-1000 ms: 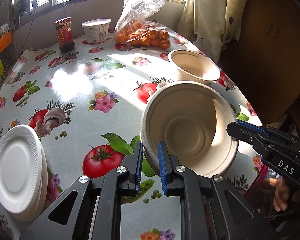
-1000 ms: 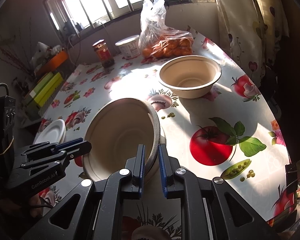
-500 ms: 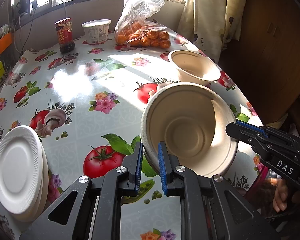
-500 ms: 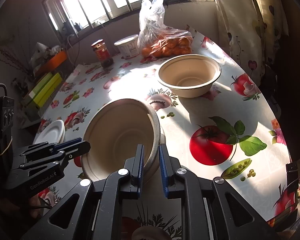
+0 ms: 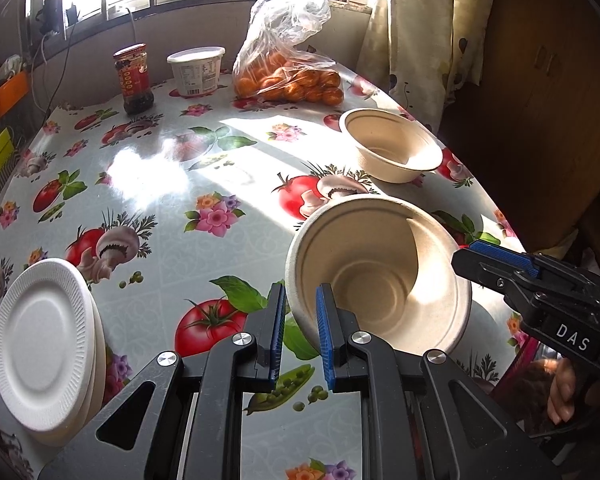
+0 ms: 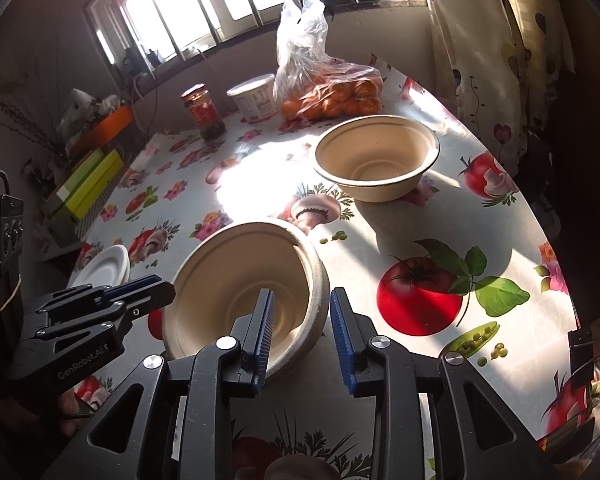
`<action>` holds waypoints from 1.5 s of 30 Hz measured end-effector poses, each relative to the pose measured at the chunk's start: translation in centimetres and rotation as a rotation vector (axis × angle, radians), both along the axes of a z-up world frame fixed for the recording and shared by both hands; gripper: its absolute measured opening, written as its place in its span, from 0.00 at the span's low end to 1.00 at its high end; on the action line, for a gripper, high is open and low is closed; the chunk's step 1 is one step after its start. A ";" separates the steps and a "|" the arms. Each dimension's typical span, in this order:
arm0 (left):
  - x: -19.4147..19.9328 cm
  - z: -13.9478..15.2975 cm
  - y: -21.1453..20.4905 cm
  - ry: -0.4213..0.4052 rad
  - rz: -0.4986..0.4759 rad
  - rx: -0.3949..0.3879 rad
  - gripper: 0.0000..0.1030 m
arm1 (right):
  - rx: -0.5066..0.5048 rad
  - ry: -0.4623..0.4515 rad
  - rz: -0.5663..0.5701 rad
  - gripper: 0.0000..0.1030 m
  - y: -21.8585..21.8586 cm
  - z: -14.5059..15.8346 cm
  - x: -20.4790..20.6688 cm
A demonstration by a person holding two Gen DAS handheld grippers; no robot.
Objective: Organize plates and bowls
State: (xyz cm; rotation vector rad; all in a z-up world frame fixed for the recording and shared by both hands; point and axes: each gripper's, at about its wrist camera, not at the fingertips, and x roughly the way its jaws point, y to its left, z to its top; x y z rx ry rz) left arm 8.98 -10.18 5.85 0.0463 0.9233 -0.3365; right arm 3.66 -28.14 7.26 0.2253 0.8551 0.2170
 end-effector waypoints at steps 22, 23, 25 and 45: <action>2.4 2.8 -1.7 -0.064 -0.051 0.014 0.16 | -0.072 -0.056 -0.050 0.37 -1.4 2.0 1.0; 2.6 3.0 -1.8 -0.069 -0.054 0.015 0.16 | -0.078 -0.059 -0.053 0.37 -1.4 2.1 1.2; 3.0 3.2 -2.0 -0.072 -0.059 0.011 0.16 | -0.093 -0.066 -0.058 0.38 -1.5 2.3 1.3; 8.7 4.3 -3.9 -0.058 -0.086 -0.030 0.16 | -0.141 -0.085 -0.113 0.39 -4.5 3.1 4.5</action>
